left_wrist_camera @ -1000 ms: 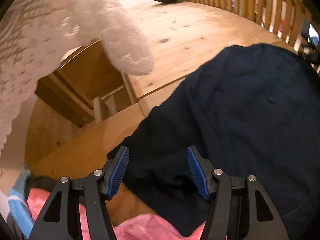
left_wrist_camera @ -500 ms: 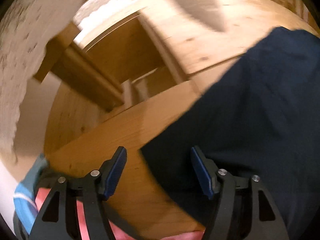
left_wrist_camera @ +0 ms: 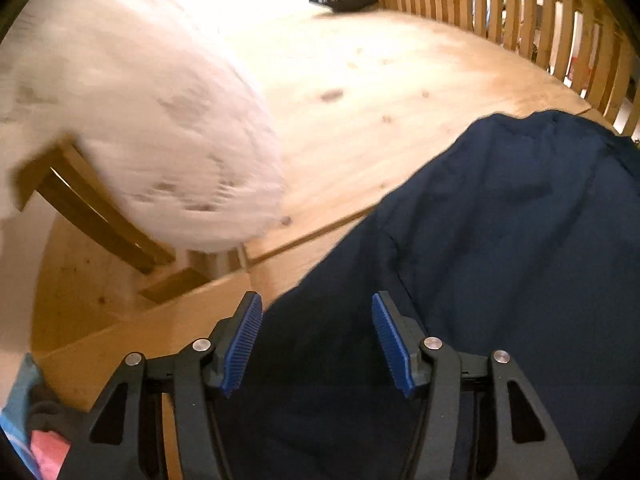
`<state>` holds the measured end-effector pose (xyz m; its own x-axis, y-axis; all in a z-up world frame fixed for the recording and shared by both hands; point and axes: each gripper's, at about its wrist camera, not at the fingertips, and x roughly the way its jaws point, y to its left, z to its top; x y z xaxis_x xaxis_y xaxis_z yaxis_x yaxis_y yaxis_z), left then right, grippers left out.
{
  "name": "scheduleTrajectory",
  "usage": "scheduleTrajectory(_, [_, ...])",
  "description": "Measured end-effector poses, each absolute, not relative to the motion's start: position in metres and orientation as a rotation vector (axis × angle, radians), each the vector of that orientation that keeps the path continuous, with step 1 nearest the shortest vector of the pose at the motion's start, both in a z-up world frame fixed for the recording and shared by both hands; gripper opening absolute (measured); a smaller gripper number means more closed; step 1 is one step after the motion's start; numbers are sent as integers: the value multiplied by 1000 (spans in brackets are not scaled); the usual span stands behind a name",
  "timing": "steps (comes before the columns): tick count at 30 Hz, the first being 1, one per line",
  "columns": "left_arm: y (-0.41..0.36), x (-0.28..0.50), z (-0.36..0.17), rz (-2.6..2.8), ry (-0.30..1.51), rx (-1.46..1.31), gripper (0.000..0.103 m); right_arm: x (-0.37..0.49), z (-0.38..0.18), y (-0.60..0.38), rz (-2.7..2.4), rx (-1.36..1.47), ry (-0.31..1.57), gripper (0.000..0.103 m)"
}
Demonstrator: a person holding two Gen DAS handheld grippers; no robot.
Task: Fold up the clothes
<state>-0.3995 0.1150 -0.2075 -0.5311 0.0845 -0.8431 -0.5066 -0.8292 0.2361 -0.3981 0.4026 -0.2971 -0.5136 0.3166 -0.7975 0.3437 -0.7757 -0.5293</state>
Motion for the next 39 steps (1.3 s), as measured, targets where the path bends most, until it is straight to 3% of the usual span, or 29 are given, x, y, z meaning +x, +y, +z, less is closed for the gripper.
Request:
scheduleTrajectory(3, [105, -406, -215, 2457, 734, -1261, 61, -399, -295, 409, -2507, 1545, 1029, 52])
scheduleTrajectory(7, [80, -418, -219, 2556, 780, -1313, 61, -396, -288, 417, -2549, 1550, 1017, 72])
scheduleTrajectory(8, [77, -419, -219, 2573, 801, -1316, 55, -395, -286, 417, -2557, 1556, 1006, 73])
scheduleTrajectory(9, [76, -416, -217, 2576, 812, -1301, 50, -393, -285, 416, -2565, 1559, 1007, 73])
scheduleTrajectory(12, [64, -395, -201, 2537, 736, -1250, 50, -385, -280, 414, -2583, 1549, 1020, 73])
scheduleTrajectory(19, [41, -334, -207, 2277, 583, -1359, 51, -320, -265, 410, -2526, 1551, 690, 72])
scheduleTrajectory(22, [36, -326, -222, 2256, 643, -1396, 51, -295, -274, 414, -2489, 1610, 621, 72])
scheduleTrajectory(25, [29, -330, -230, 2281, 687, -1426, 58, -277, -283, 424, -2486, 1647, 592, 72])
scheduleTrajectory(27, [24, -338, -233, 2337, 785, -1408, 73, -277, -284, 435, -2498, 1669, 553, 72])
scheduleTrajectory(29, [23, -342, -233, 2367, 862, -1414, 72, -280, -283, 443, -2509, 1686, 565, 75])
scheduleTrajectory(33, [23, -344, -229, 2405, 966, -1438, 62, -277, -274, 443, -2535, 1712, 673, 75])
scheduleTrajectory(39, [6, -264, -176, 2389, 742, -1392, 62, -228, -243, 429, -2550, 1661, 687, 75])
